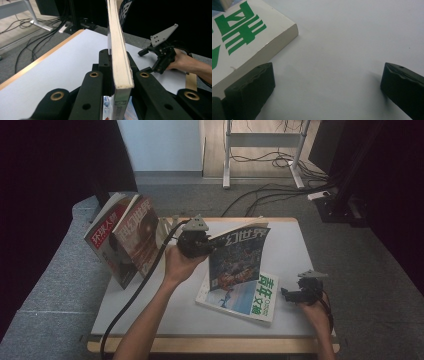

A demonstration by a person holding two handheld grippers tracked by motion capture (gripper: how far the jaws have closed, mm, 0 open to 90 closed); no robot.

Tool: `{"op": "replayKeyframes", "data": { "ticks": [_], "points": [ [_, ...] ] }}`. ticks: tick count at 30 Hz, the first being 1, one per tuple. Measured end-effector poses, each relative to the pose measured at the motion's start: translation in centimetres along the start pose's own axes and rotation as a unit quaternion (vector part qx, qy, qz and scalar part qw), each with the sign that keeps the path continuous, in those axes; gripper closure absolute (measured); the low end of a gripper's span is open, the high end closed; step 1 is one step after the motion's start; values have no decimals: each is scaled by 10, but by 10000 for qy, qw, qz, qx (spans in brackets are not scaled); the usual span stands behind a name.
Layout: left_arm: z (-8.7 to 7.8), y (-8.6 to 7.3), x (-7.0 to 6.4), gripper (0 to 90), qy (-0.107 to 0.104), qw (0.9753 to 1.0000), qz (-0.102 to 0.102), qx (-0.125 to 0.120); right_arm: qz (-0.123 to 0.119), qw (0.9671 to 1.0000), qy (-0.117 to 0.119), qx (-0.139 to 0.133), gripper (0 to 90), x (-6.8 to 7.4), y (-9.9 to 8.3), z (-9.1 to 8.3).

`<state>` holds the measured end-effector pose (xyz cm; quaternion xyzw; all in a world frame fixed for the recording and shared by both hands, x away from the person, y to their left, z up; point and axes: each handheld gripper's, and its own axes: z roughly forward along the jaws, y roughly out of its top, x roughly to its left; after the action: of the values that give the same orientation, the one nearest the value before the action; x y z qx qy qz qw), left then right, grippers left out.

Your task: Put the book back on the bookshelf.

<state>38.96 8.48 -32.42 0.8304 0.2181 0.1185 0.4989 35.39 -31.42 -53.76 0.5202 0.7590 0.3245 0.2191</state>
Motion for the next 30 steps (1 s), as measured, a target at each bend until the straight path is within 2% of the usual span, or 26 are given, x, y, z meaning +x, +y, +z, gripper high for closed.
{"op": "replayKeyframes", "data": {
  "ticks": [18,25,30],
  "points": [
    [-32,-1,5,832,188,9997,-165,33,3,10000,-11,-15,0,1,-1,0],
    [-53,-3,9,832,392,9989,-251,50,7,10000,-11,-14,0,1,-1,0],
    [-69,-6,14,832,549,9978,-366,-38,10,10000,-10,-13,0,1,-1,0]
  ]
}}
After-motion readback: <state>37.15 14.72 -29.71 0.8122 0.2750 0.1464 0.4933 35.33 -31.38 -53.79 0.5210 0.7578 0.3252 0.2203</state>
